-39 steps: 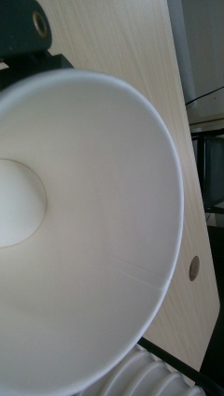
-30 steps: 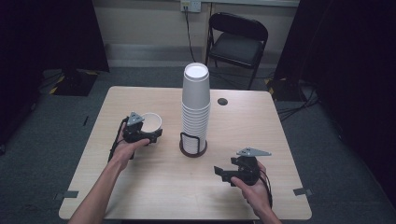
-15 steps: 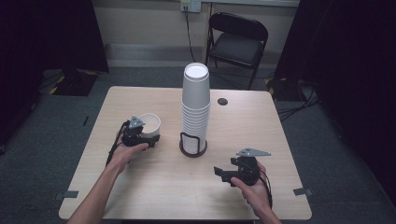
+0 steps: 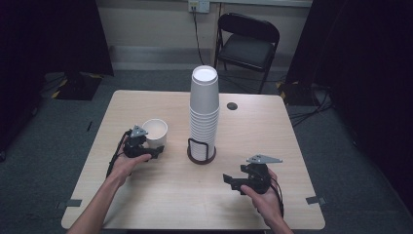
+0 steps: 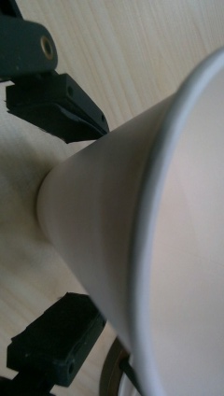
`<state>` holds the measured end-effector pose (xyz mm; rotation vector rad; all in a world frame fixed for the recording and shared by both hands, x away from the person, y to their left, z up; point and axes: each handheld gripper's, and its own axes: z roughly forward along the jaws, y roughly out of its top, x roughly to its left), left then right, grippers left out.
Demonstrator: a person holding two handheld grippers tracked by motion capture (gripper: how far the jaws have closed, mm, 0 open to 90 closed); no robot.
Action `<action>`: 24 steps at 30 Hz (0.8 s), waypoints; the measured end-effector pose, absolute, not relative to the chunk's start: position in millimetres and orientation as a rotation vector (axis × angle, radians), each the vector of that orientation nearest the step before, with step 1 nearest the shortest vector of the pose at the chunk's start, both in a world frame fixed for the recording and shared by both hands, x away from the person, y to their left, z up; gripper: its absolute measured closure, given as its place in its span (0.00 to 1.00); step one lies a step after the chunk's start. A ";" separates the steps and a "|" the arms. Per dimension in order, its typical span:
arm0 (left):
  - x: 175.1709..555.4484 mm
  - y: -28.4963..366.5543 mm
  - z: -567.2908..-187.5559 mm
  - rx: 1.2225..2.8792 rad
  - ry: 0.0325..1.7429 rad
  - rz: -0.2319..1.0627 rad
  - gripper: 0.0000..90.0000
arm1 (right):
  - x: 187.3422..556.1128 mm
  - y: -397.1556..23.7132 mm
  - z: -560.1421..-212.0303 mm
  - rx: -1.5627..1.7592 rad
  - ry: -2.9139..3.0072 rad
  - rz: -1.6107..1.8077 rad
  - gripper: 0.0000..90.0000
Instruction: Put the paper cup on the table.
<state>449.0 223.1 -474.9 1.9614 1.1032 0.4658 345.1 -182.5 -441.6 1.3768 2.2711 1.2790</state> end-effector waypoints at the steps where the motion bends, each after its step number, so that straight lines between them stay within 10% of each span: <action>1: 447.3 223.3 -473.1 1.959 1.101 0.471 0.18 | 345.0 -182.6 -441.4 1.372 2.271 1.280 0.17; 24: 388.7 226.7 -439.6 1.840 1.038 0.460 0.18 | 344.7 -190.3 -439.2 1.395 2.235 1.288 0.17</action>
